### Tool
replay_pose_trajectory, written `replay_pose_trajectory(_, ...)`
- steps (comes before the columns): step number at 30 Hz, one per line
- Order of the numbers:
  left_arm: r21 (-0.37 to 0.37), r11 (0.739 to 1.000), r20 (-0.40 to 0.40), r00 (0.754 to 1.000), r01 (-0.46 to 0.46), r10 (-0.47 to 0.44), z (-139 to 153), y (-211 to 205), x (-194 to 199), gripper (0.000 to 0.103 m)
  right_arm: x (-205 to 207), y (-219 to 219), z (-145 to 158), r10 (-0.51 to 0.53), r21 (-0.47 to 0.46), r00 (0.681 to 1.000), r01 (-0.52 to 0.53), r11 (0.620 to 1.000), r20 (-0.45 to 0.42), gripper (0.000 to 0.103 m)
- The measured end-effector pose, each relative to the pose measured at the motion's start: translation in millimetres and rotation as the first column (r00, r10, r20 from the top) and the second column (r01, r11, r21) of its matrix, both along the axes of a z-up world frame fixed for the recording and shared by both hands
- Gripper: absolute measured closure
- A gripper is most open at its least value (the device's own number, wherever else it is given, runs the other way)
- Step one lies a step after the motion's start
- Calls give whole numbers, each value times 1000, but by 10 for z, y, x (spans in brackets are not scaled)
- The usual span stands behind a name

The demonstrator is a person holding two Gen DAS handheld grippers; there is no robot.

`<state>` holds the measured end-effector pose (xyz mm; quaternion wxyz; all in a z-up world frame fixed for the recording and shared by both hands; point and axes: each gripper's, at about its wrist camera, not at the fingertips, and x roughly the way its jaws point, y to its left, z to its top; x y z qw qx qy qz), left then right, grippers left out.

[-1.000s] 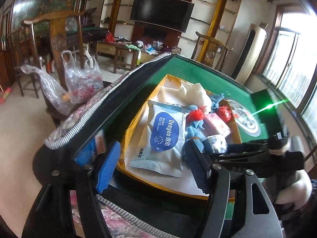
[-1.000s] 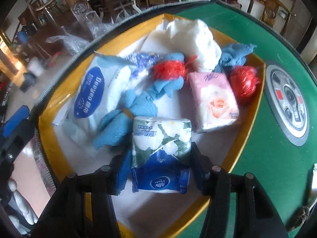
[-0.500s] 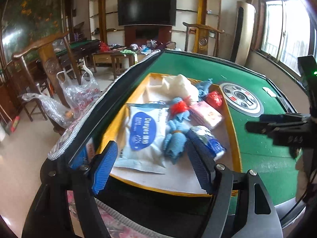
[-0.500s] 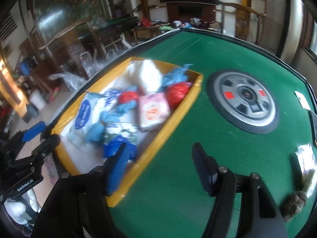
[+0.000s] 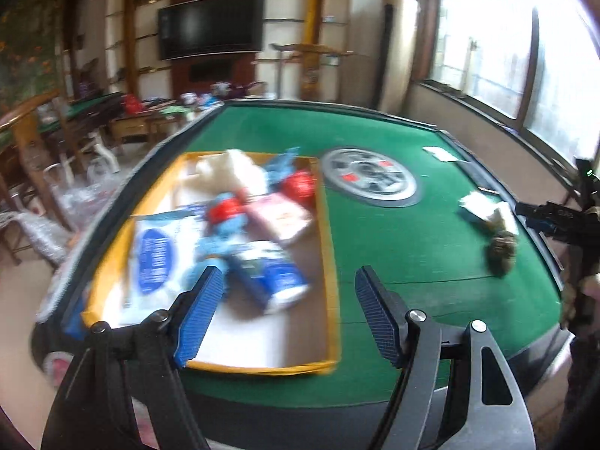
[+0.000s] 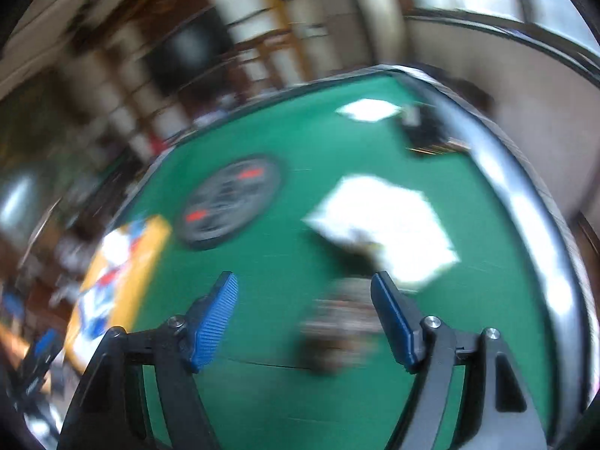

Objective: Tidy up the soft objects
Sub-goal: 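Move both tools back over the table toward the brown knit hat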

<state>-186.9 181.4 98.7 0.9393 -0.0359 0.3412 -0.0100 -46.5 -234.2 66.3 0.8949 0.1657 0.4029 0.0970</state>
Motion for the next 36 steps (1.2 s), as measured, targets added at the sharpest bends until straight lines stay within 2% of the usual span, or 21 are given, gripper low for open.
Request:
replay_pose_trajectory(4,16,996,-16,996,87,-87,-33,-355,51,30,-1,-504,-238,-107,8,991,108,994,-86,34)
replay_pose_trajectory(6,27,993,-30,993,118,-117,-57,-493,57,30,39,-550,-341,-93,52,989,100,994,-118,34)
replay_pose_trajectory(10,37,990,-45,990,134,-132,-52,-626,43,30,240,-317,-462,-22,141,989,43,989,-146,34)
replay_pose_trajectory(13,49,991,-41,992,123,-121,-24,-625,8,30,336,129,-495,89,172,986,-64,983,-140,32)
replay_pose_trajectory(14,52,992,-40,993,117,-115,-17,-624,-7,30,353,290,-484,157,212,979,-127,969,-131,32)
replay_pose_trajectory(15,53,993,-41,993,109,-107,-9,-615,-20,30,340,386,-498,219,262,968,-181,948,-121,32)
replay_pose_trajectory(16,51,993,-42,994,104,-102,-7,-599,-28,30,325,545,-466,317,345,943,-266,900,-99,32)
replay_pose_trajectory(17,48,994,-45,994,99,-96,-6,-585,-31,30,297,629,-410,361,372,930,-309,875,-75,32)
replay_pose_trajectory(18,44,995,-50,994,95,-93,-9,-573,-30,30,249,669,-319,369,357,928,-331,874,-42,32)
replay_pose_trajectory(20,35,995,-57,994,92,-90,-25,-557,-27,30,162,600,-105,320,269,947,-315,910,28,32)
replay_pose_trajectory(22,26,995,-63,993,98,-97,-48,-559,-10,30,131,349,34,199,180,978,-207,962,64,32)
replay_pose_trajectory(25,0,994,-78,991,111,-111,-101,-574,30,30,173,-33,61,27,54,998,-30,998,63,31)
replay_pose_trajectory(28,-33,991,-99,987,127,-129,-155,-614,74,30,380,-349,-73,-68,23,997,68,997,22,31)
replay_pose_trajectory(32,-41,990,-109,984,137,-141,-182,-667,79,30,656,-414,-294,-44,108,997,50,993,-57,31)
replay_pose_trajectory(34,-42,990,-109,984,137,-141,-174,-649,72,30,632,-243,-315,71,164,996,-61,985,-55,30)
replay_pose_trajectory(36,-51,990,-110,984,131,-136,-169,-616,82,30,572,-76,-267,203,223,979,-193,956,-23,30)
